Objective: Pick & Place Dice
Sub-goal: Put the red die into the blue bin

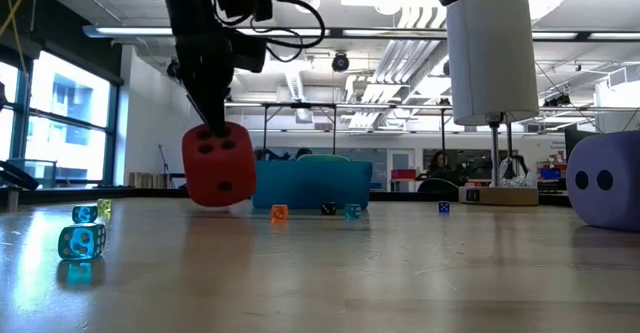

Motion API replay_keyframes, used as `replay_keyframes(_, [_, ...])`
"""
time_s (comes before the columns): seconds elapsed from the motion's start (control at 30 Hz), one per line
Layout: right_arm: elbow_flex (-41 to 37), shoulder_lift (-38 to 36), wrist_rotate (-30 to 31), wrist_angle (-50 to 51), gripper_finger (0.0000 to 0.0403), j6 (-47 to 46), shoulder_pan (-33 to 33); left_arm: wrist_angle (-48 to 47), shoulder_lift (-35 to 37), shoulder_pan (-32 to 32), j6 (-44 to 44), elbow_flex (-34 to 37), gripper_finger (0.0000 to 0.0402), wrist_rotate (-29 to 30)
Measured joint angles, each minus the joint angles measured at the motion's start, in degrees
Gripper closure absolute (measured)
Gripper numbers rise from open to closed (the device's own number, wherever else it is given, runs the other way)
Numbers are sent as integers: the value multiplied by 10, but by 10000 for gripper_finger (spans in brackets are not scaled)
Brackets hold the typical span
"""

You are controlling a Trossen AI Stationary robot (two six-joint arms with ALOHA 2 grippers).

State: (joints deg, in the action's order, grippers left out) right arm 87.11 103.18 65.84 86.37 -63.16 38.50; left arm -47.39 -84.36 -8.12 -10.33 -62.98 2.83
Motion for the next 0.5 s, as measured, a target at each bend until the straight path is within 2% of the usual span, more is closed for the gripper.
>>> replay_keyframes(0.17, [0,0,0,0,3,0,0,-3,-7,11,7,-1,308,0])
replay_keyframes(0.5, [0,0,0,0,3,0,0,-1,-9,39,16,-5,311,23])
